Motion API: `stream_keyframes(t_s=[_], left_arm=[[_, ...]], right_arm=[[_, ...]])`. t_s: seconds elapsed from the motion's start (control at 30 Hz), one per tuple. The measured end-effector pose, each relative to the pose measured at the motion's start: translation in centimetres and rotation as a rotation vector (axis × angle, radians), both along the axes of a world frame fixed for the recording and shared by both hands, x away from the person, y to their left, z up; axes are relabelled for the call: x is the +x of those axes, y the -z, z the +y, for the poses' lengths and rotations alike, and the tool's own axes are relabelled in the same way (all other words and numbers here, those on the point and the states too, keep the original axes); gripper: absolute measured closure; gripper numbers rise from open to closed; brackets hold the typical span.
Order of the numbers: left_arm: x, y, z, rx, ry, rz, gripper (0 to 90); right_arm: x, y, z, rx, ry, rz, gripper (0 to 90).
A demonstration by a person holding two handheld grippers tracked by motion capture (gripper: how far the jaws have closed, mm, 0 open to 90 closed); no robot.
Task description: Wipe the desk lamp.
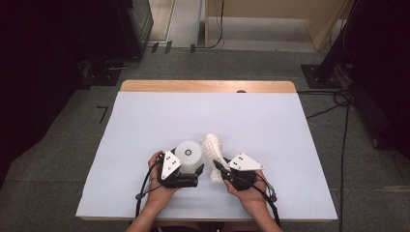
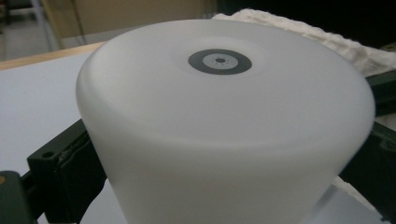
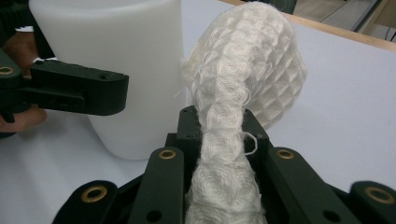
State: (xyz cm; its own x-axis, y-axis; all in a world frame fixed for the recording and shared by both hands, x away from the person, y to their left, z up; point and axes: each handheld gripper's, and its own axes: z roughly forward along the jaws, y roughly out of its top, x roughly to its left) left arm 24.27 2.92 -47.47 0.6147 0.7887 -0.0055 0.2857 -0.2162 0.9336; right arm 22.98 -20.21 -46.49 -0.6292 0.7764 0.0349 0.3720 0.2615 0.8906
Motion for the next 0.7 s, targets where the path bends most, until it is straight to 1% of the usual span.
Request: stream_keyframes(t_s=[0.1,0.13,0.17,0.2,0.23,0.3,0.4,0.43,0.47,0.53,0.63,0.7], left_arm=[[-0.3,0.1,-0.7,0.033,-0.056,-0.01,0.0],[-0.4,0.0,-0.8,0.043,-0.078,-0.014,1.7],[-0.5,0.0,-0.7,0.045,-0.089,-0.01,4.8],[-0.4,-0.1,-0.6,0.035,-0.093,-0.006,7.6],[-0.4,-0.2,-0.5,0.032,-0.088,0.001,8.3],[-0.3,-0.2,-0.4,0.035,-0.077,0.001,8.5],[0.0,-0.4,-0.2,0.046,-0.044,0.01,8.6],[0.1,-0.6,0.0,0.049,-0.029,0.006,8.6],[0.1,-0.7,0.2,0.037,-0.02,-0.003,8.6],[0.3,-1.4,0.9,-0.006,0.01,-0.011,8.7],[0.5,-2.2,1.8,-0.067,0.037,-0.009,8.7],[0.7,-2.6,2.3,-0.106,0.056,0.002,8.7]], right_arm=[[0.1,0.3,-0.1,-0.005,0.005,0.005,75.3],[0.1,0.3,-0.1,-0.008,0.005,0.005,75.3],[0.1,0.3,0.0,-0.008,0.005,0.009,75.3],[0.1,0.3,0.0,-0.01,0.001,0.007,75.3],[0.1,0.4,0.0,-0.01,-0.001,0.008,75.2],[0.1,0.4,0.1,-0.01,0.001,0.012,75.2],[0.0,0.4,0.2,-0.001,0.0,0.022,75.2],[-0.1,0.3,0.3,-0.003,0.0,0.02,75.2],[-0.1,0.1,0.4,-0.004,-0.004,0.017,75.2],[-0.3,-0.1,0.7,-0.002,-0.017,0.01,75.1],[-0.4,0.0,1.1,-0.005,-0.026,0.013,75.2],[-0.4,0.2,1.3,-0.016,-0.029,0.02,75.1]])
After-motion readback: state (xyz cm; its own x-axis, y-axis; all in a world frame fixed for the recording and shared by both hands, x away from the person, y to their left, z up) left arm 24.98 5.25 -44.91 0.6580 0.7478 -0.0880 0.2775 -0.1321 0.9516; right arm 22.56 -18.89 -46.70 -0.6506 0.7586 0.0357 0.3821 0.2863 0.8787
